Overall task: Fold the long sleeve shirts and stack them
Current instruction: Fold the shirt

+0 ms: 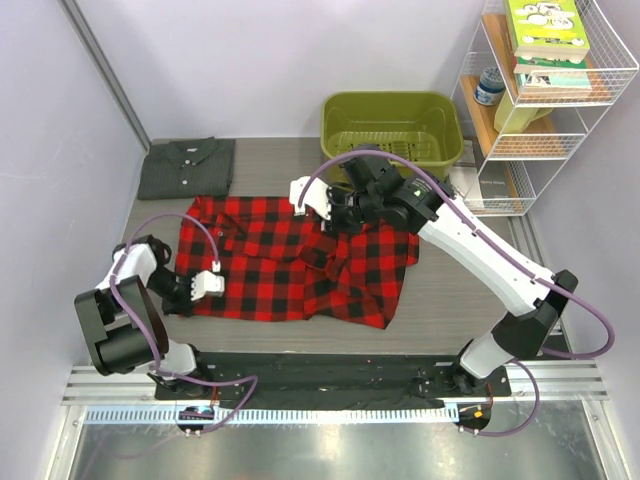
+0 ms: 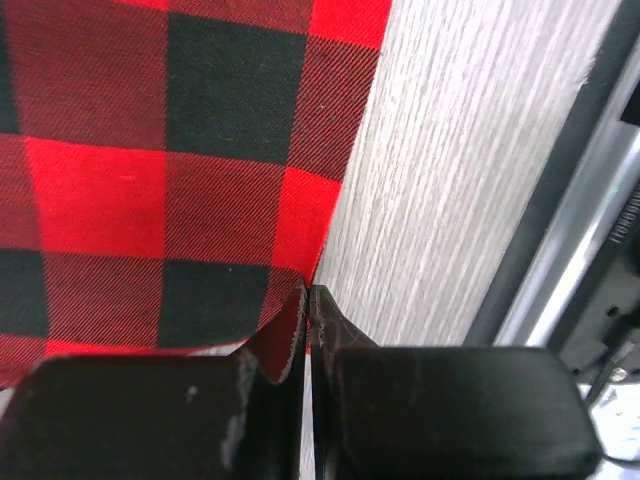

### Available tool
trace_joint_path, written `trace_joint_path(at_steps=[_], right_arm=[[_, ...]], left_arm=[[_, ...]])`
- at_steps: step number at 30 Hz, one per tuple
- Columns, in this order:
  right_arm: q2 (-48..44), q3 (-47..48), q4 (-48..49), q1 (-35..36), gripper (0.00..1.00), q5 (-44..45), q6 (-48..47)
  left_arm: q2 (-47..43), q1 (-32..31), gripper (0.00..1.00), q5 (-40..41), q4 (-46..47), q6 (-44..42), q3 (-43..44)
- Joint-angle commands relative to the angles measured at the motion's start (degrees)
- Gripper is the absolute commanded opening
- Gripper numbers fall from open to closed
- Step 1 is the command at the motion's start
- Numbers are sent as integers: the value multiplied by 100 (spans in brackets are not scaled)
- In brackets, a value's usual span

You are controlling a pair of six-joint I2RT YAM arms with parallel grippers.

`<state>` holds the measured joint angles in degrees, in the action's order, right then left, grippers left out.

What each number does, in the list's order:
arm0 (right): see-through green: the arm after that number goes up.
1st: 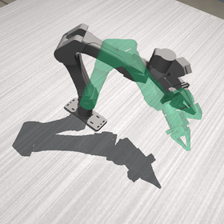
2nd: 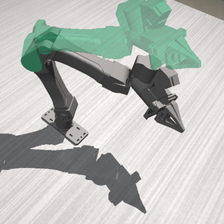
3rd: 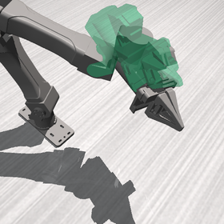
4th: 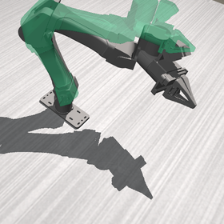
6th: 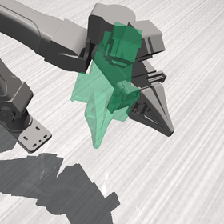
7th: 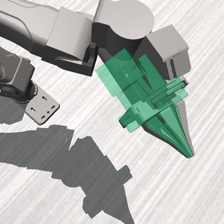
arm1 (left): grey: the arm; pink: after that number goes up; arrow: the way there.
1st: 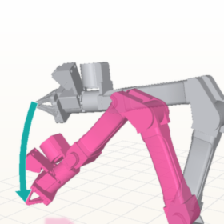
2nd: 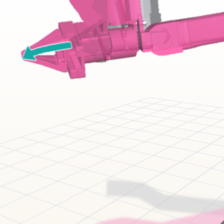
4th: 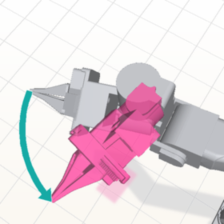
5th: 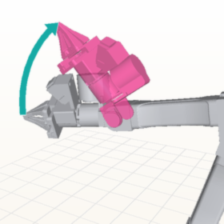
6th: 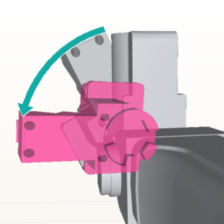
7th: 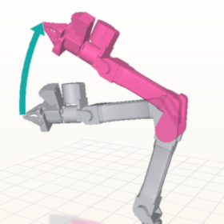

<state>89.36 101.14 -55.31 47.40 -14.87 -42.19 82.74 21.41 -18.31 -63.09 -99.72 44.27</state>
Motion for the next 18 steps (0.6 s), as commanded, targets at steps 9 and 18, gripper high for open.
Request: trace_joint_path(at_steps=[9, 18], right_arm=[[-95, 810, 117, -178, 1, 371, -754], [573, 1627, 258, -758, 1, 248, -1537]], left_arm=[[-30, 4, 0, -700, -1267, 101, 1363], [655, -93, 0, -1236, -890, 1542, 2532]])
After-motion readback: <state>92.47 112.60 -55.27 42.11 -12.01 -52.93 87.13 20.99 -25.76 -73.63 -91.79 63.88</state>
